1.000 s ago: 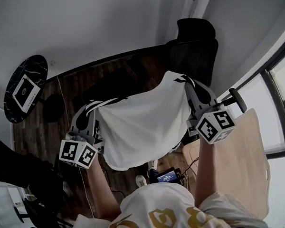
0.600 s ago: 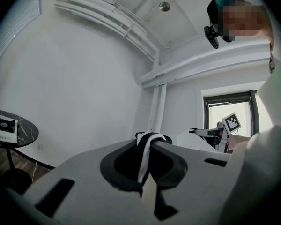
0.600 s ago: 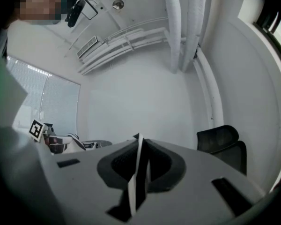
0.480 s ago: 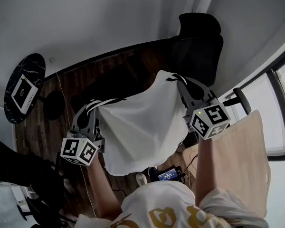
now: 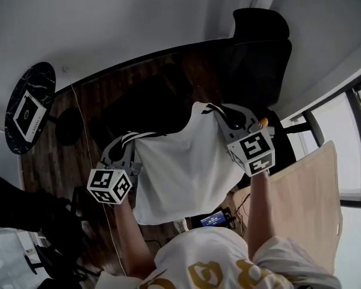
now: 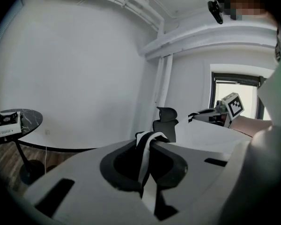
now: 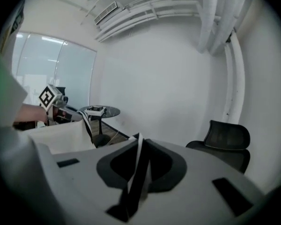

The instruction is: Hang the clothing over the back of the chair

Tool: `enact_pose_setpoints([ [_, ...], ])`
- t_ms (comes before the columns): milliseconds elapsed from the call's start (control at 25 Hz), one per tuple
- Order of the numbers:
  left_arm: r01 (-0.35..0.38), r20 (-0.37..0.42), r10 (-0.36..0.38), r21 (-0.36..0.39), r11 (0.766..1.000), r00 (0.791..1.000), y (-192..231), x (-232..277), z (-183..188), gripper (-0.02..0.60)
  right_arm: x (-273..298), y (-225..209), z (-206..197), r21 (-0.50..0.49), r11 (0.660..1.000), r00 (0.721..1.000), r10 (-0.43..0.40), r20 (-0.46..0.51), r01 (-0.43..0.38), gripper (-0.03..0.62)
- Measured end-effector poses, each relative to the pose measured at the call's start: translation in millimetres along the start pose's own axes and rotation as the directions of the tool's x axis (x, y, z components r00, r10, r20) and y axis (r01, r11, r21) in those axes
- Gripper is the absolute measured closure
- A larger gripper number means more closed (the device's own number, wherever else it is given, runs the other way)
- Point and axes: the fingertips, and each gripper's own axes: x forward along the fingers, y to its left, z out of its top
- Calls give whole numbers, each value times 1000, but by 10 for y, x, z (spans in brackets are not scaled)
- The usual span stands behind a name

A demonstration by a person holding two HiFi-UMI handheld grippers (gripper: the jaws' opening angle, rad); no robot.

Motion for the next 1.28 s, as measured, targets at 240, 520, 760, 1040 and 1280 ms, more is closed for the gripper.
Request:
enact_pose_setpoints([
  [240,42,-182,-35,35,999,983,-64,193,-544,551,199,120,-384,-123,990,987,52,-150,-70,554],
  [520,124,-341,-101,47,991,935,-212,304,-1054,551,233,150,-567,-96,989,977,90,-193,-110,551],
  [760,267,-539,-178,90,960,823,-519,295,-1614,551,223,154,-622,-75,991,973,96,-210,-113,551],
  [1040,237,-529,-157,87,968,834,-398,223,-1593,551,231,187,-604,-68,993,974,85,-208,-101,553],
  [1280,195,-487,-119,109,975,865,-343,164,-1443,528,166,180,-579,-43,997,983,63,-172,-71,547],
])
